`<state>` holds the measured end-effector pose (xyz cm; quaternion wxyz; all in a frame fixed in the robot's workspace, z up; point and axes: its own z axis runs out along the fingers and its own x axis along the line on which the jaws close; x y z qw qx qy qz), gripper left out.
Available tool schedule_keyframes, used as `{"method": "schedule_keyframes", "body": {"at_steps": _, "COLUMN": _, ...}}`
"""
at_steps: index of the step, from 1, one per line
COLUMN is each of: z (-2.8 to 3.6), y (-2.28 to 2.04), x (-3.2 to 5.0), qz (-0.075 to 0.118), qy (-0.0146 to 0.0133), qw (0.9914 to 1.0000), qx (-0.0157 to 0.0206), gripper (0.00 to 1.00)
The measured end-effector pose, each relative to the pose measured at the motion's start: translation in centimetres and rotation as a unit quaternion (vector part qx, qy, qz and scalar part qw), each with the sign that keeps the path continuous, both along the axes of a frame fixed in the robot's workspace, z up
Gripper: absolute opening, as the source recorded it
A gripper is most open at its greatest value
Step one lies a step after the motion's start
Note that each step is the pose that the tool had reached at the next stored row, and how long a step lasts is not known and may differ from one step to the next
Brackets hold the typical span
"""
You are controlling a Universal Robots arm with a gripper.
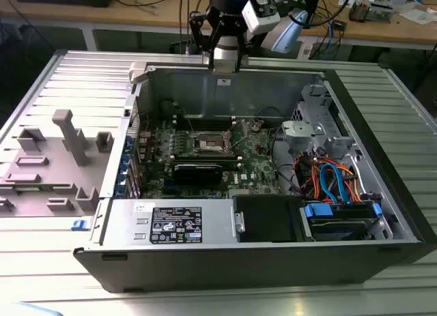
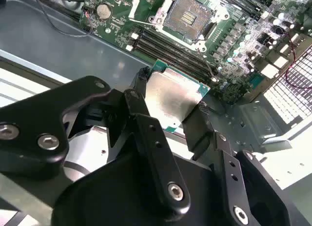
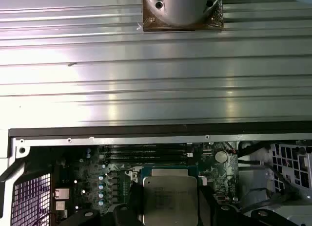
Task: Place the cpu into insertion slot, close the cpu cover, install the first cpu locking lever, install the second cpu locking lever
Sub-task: 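Place the cpu into insertion slot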
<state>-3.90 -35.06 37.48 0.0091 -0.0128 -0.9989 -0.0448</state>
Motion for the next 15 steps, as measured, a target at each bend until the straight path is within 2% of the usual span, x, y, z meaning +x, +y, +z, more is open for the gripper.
{"method": "schedule_keyframes", "body": {"at_steps": 3, "z": -0.04, "y": -0.54, "x": -0.07, "qz": 0.0, "qy": 0.0, "qw": 1.0, "qx": 0.0, "gripper": 0.55}}
{"method": "schedule_keyframes", "body": {"at_steps": 15, "z": -0.29, "y": -1.39, "x": -0.28, "qz": 0.0, "qy": 0.0, "qw": 1.0, "qx": 0.0, "gripper": 0.55}}
